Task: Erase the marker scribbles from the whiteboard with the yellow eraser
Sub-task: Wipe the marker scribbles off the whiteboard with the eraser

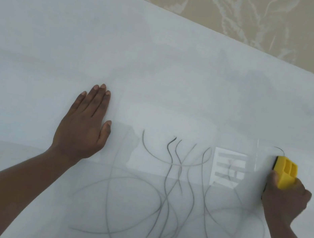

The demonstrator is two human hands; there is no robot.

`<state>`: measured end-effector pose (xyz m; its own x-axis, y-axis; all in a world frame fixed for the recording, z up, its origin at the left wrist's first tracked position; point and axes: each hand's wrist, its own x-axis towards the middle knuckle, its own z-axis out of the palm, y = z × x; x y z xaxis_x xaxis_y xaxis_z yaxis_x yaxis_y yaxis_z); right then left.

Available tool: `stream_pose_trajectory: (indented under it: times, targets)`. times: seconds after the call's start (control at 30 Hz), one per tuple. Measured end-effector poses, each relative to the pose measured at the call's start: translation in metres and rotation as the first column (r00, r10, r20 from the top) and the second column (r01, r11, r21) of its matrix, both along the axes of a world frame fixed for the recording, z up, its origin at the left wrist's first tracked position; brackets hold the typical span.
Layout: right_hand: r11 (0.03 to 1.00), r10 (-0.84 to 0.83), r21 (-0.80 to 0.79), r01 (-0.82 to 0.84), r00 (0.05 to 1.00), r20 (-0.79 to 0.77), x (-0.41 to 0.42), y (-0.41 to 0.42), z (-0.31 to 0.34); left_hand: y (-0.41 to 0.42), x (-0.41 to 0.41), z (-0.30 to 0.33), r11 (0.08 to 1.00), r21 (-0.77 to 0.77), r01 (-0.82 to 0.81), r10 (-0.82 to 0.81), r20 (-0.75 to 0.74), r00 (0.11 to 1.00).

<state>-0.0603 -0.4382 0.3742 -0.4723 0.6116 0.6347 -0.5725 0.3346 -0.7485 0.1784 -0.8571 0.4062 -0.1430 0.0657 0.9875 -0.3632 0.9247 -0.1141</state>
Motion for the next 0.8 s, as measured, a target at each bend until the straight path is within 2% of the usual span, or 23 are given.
stream_pose_trajectory:
  times: [0.13, 0.23, 0.53, 0.8]
  targets:
    - [0.998, 0.001, -0.062, 0.0, 1.0, 0.016, 0.013, -0.015, -0.016, 0.0, 0.0, 0.0, 1.0, -0.006, -0.009, 0.009, -0.005, 1.0]
    - [0.999, 0.002, -0.046, -0.006, 0.997, -0.076, 0.032, -0.051, -0.015, 0.0, 0.0, 0.0, 1.0, -0.005, -0.005, 0.005, 0.001, 1.0]
    - [0.975, 0.102, 0.222, -0.026, 0.935, -0.34, 0.112, -0.199, 0.011, -0.015, 0.01, -0.002, 0.996, -0.083, 0.038, -0.031, 0.075, 0.997]
    - [0.908, 0.194, 0.418, 0.032, 0.852, -0.486, 0.176, -0.301, -0.021, -0.061, 0.042, -0.035, 0.999, -0.048, 0.018, -0.016, 0.05, 0.999]
